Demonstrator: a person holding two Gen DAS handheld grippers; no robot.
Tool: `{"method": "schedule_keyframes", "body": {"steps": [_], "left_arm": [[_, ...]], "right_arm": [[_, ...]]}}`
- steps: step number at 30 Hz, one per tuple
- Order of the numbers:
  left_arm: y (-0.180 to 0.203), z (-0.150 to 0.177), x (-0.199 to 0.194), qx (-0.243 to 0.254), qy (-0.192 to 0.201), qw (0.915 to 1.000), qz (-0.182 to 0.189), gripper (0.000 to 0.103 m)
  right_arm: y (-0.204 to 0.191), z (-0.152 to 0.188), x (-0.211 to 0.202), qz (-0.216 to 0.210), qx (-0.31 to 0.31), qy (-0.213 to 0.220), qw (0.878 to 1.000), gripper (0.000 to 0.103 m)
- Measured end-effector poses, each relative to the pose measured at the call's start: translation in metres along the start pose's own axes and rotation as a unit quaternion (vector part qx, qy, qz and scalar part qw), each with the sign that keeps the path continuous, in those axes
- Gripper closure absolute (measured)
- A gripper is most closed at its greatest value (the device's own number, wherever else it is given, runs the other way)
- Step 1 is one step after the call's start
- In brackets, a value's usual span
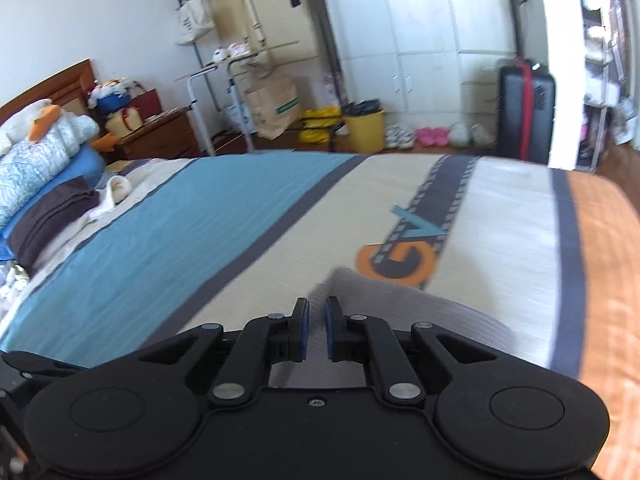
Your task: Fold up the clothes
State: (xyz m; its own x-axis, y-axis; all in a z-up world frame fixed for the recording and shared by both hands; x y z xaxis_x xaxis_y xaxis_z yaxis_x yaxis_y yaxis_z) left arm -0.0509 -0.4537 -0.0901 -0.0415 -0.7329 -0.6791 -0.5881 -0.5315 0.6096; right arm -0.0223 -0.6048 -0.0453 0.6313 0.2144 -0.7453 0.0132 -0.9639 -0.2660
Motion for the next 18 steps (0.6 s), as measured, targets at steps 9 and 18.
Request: {"method": "schedule_keyframes", "body": {"steps": [9,18], "left_arm": [[-0.017,0.008,0.038,-0.043,-0.033,0.9959,-0.073,0.035],[-0.015,-0.001,0.017,-0.039,-0.006,0.9964,-0.075,0.036]], "right_arm": [[0.001,0.042,-0.049,-0.112,0.101,0.018,0.988,0.055],[-0.042,0.161,-0.057,0.145,-0.137,-0.102,0.975,0.047]]}}
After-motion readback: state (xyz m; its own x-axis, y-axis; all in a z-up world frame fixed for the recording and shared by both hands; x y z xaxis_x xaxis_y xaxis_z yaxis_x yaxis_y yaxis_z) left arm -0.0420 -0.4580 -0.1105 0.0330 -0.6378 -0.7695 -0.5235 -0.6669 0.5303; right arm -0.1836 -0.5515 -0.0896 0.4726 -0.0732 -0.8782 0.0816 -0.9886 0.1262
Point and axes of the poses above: each gripper's, at about its wrist camera, not at the fingertips, and x roughly the way its jaws point, y to its right, z to its underside, the point moved 4 cm from there along x, roughly the way its jaws point, and after that the axes turned 12 degrees about -y, right-handed, at the moved point
